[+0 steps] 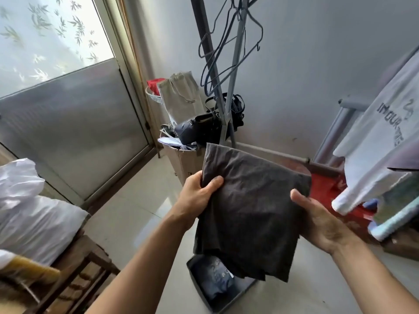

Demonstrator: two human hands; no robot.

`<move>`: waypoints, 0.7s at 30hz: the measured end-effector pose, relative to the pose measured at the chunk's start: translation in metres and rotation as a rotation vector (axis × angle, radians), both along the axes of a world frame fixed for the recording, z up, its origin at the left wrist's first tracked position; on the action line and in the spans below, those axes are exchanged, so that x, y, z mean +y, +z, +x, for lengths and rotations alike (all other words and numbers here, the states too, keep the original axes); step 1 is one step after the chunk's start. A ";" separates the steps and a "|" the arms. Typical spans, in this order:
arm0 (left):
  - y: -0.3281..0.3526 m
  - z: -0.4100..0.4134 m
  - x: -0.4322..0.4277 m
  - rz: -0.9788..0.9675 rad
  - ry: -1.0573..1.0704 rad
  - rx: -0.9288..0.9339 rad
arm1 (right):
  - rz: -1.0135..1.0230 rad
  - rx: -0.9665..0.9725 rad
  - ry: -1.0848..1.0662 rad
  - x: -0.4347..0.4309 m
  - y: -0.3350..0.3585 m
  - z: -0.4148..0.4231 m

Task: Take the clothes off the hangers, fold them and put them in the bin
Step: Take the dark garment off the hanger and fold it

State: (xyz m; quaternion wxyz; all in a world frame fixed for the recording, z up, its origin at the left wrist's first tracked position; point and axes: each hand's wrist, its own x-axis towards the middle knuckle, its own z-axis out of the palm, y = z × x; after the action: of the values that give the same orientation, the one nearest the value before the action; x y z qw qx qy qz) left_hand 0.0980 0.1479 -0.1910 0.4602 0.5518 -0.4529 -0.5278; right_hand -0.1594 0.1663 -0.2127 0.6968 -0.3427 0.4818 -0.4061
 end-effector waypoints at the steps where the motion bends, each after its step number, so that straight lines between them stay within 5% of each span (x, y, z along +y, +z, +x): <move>1: -0.004 0.002 -0.006 0.018 0.007 0.006 | 0.034 0.059 -0.037 -0.005 -0.008 0.006; 9: -0.064 0.018 -0.054 0.246 0.029 0.165 | 0.178 -0.057 -0.291 -0.044 -0.066 0.022; 21: -0.236 0.003 -0.144 0.394 -0.091 -0.215 | 0.296 0.032 -0.469 -0.107 -0.238 0.009</move>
State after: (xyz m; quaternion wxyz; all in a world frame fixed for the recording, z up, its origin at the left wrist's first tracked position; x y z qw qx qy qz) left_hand 0.1013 0.0041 -0.4265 0.2686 0.6631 -0.4119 -0.5643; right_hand -0.1504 0.0590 -0.4510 0.6187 -0.1225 0.6129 -0.4760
